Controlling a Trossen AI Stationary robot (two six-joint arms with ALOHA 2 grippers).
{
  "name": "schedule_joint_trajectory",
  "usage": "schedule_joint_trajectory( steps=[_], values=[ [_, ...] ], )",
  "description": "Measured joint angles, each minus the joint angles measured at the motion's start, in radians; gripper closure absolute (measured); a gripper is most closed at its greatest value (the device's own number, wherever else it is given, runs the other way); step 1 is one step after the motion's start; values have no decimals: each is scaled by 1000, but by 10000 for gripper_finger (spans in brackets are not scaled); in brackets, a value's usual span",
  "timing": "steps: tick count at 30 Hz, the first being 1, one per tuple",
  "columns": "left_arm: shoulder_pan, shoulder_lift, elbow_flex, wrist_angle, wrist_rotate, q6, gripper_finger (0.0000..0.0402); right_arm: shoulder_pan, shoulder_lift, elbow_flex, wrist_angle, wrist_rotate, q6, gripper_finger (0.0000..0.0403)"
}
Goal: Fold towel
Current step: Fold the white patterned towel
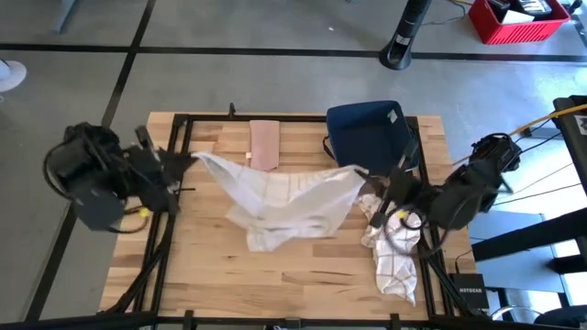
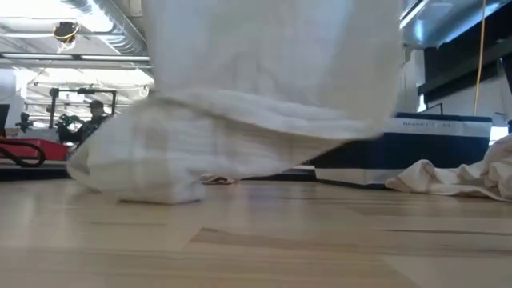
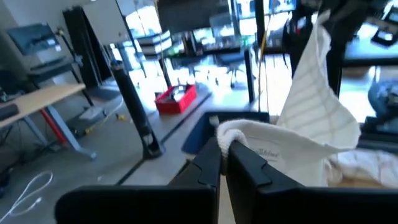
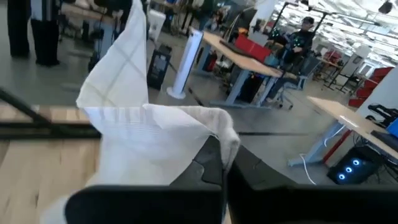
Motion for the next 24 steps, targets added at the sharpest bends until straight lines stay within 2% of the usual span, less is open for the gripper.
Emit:
schedule_joint_trajectory(
  steps=[3, 7, 15, 20, 24],
  values=[
    [0, -4, 52, 114, -60, 146, 396, -10, 0, 58, 16, 2, -62, 399],
    [0, -5, 113, 255, -83, 345, 396, -10, 0, 142, 45, 9, -134, 399],
    [0, -6, 150, 494, -189, 704, 396, -10, -1, 231, 173, 10, -322, 398],
    [24, -24, 151, 586, -188, 773, 396, -40, 0, 243, 172, 10, -376, 398],
    [77, -63, 151, 596, -189, 770, 396, -125, 0, 243, 174, -21, -351, 398]
  ],
)
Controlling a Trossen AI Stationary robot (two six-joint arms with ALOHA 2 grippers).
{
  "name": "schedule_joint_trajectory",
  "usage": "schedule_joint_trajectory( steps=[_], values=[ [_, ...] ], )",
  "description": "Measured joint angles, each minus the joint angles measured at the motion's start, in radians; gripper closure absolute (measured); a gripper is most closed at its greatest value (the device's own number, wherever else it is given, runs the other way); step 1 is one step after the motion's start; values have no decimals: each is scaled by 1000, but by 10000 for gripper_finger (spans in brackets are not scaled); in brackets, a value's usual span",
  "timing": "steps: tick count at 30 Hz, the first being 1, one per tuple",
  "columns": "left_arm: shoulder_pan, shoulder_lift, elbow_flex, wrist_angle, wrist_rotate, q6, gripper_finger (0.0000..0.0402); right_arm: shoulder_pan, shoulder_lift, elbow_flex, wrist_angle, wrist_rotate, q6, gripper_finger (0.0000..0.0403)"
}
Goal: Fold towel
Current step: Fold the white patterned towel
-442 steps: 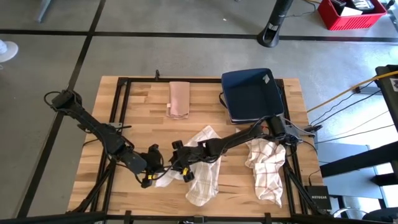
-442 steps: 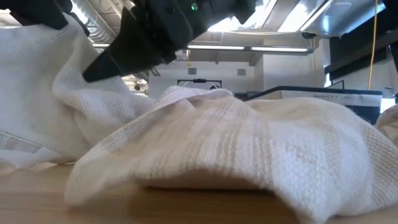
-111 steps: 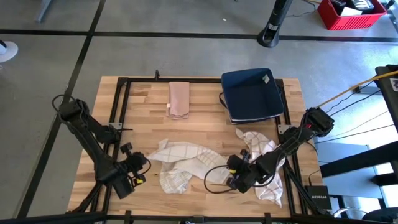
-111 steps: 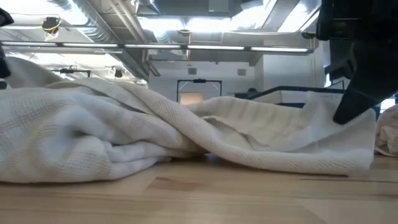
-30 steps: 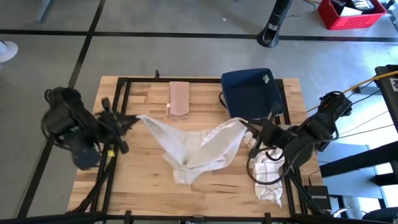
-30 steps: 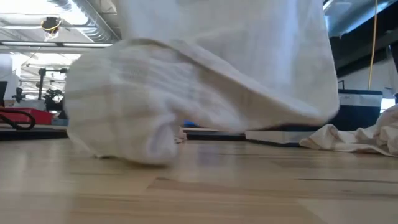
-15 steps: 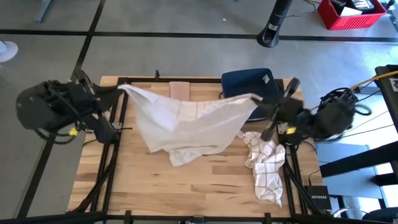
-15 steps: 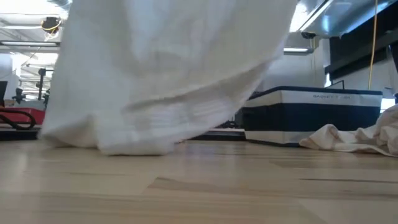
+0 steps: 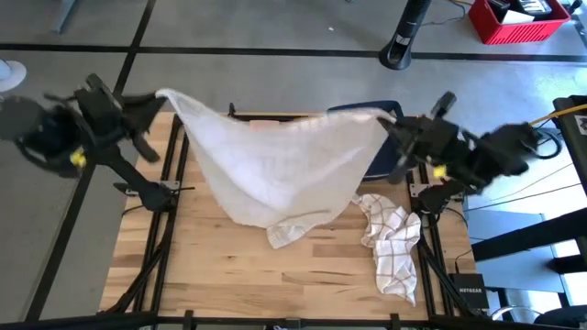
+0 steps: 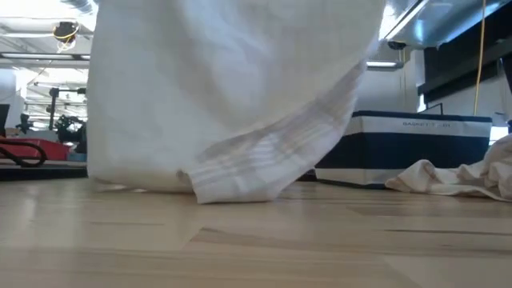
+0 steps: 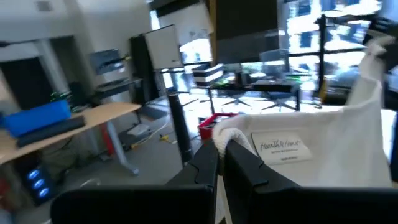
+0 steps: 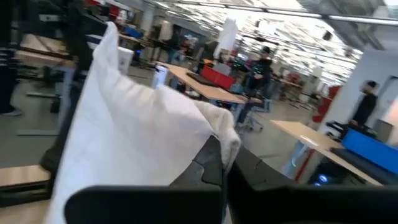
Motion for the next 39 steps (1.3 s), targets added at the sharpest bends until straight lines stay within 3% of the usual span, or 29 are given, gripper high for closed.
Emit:
schedule_joint_trajectory(
  steps=[5, 10, 16, 20, 24, 26, 30, 34, 39],
  values=[
    [31, -37, 0, 3, -2, 80, 396, -131, 8, 0, 4, -154, -13, 398],
    [31, -54, 0, 138, 9, 229, 396, -232, 7, 0, 129, -208, -104, 398],
    [28, -47, 0, 393, 206, 453, 396, -265, 6, 1, 395, -354, -304, 398],
    [13, -35, -1, 511, 222, 657, 396, -262, 6, 8, 426, -451, -417, 398],
    [10, -37, -1, 517, 211, 687, 396, -262, 5, 17, 364, -440, -442, 398],
    [10, -37, -1, 517, 187, 700, 396, -262, 5, 17, 331, -385, -444, 398],
    [-11, -22, -1, 508, 102, 688, 396, -228, 4, 16, 223, -340, -316, 398],
    [-82, 2, -1, 479, 86, 665, 396, -153, 5, 16, 120, -306, -258, 398],
    [-87, 20, -3, 404, 114, 743, 396, -130, 10, 16, 64, -174, -371, 398]
  ],
)
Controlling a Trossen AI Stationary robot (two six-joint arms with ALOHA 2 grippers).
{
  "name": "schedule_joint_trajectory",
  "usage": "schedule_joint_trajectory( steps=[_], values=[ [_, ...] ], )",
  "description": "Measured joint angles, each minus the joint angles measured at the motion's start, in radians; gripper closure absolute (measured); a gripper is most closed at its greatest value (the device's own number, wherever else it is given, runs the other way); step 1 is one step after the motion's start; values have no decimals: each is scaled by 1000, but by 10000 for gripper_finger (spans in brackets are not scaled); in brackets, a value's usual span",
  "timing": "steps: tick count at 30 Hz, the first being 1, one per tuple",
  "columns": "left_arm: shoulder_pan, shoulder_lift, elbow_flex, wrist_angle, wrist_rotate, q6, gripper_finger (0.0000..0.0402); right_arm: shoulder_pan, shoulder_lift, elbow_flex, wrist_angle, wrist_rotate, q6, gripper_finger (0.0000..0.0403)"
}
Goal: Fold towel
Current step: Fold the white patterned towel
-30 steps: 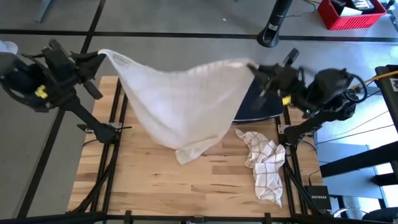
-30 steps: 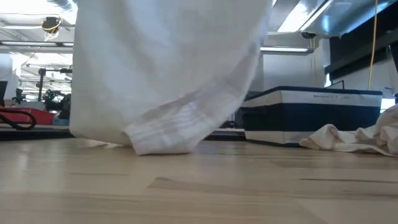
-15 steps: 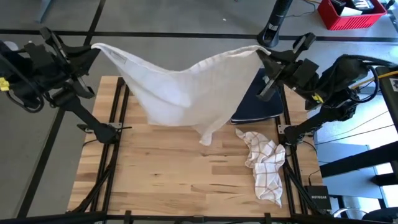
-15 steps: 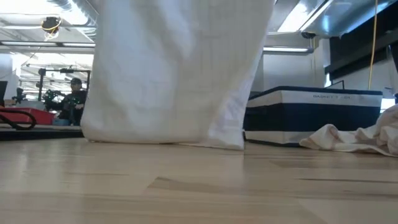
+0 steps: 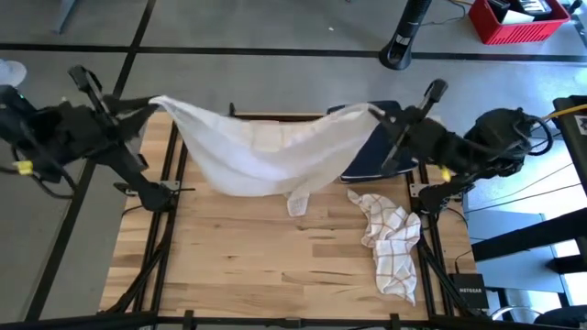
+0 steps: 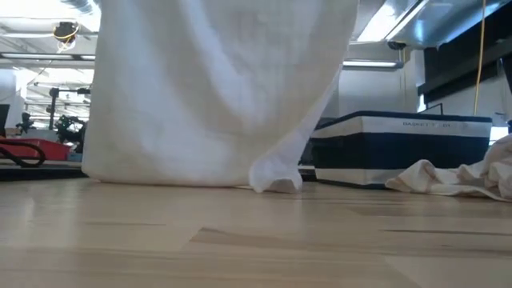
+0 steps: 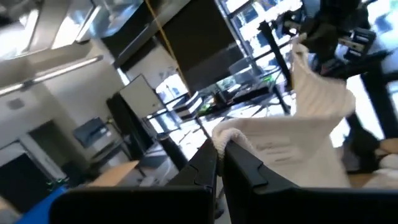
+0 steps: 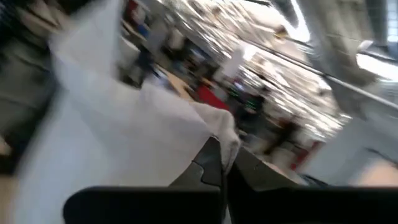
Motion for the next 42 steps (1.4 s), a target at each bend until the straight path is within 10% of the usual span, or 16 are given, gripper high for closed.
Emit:
schedule_joint_trajectory(
  steps=[25, 32, 42],
  values=[
    [310, -162, 2, 170, 318, 236, 396, -720, 54, -1, 269, -610, -176, 398],
    [311, -158, 2, 167, 309, 135, 396, -712, 60, -1, 227, -603, -33, 398],
    [247, -132, 3, -128, 245, -495, 396, -412, 10, 143, -197, -498, 346, 398]
  ],
)
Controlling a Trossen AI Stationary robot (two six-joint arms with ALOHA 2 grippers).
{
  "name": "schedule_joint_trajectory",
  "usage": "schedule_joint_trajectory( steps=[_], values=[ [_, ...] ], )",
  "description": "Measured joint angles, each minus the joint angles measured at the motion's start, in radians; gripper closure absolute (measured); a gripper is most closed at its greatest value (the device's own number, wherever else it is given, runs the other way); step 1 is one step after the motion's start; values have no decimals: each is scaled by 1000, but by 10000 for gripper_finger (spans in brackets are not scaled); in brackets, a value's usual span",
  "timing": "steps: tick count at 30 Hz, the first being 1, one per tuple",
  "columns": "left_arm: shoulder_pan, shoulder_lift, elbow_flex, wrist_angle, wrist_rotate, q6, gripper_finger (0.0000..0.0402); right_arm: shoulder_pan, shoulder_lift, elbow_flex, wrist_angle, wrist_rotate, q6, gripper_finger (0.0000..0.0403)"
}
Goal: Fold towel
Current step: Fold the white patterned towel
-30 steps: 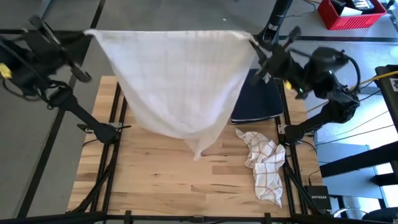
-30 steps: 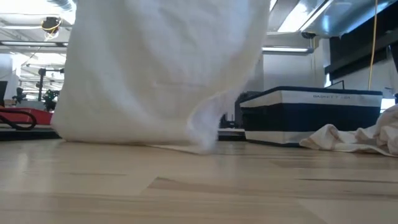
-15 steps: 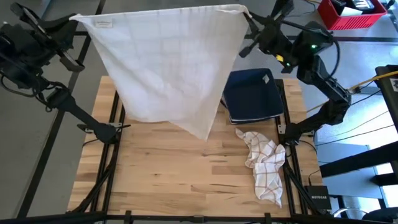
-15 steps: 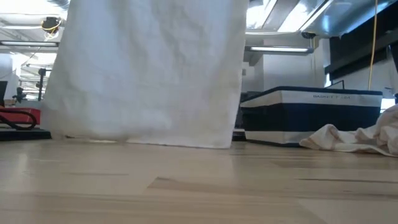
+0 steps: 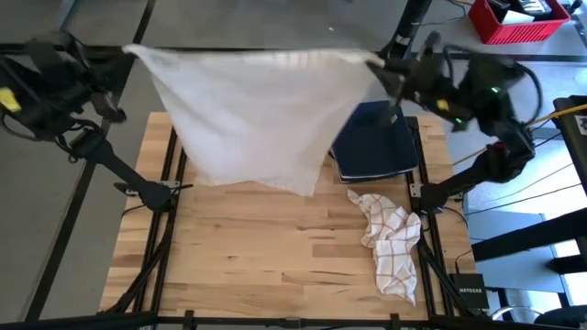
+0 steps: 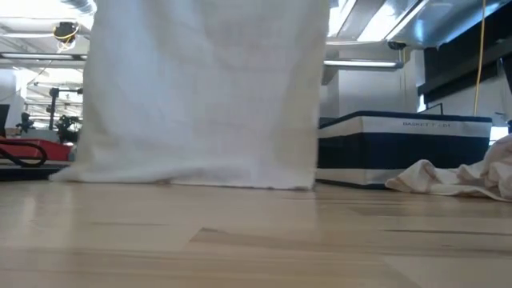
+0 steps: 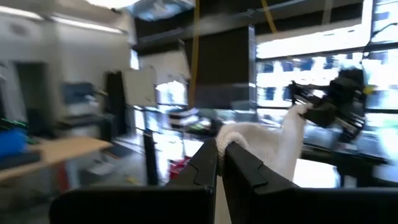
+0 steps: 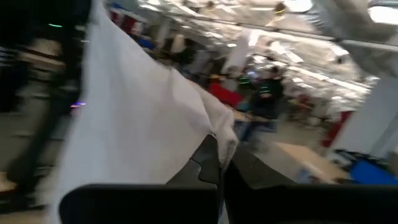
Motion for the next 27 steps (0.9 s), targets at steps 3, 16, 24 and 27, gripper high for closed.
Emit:
schedule_joint_trajectory(
  steps=[3, 16, 24, 27],
  values=[
    [-39, 29, 0, -75, 47, -134, 396, 132, 3, 30, -29, 23, 33, 399],
    [-305, 220, -1, 115, 216, -71, 396, 517, 17, 47, 82, 77, 22, 401],
    [-449, 326, -2, 551, 199, 381, 396, 630, 20, 47, 299, 86, -77, 401],
    [-482, 338, -2, 693, 156, 558, 396, 628, 20, 47, 366, 118, -115, 400]
  ],
)
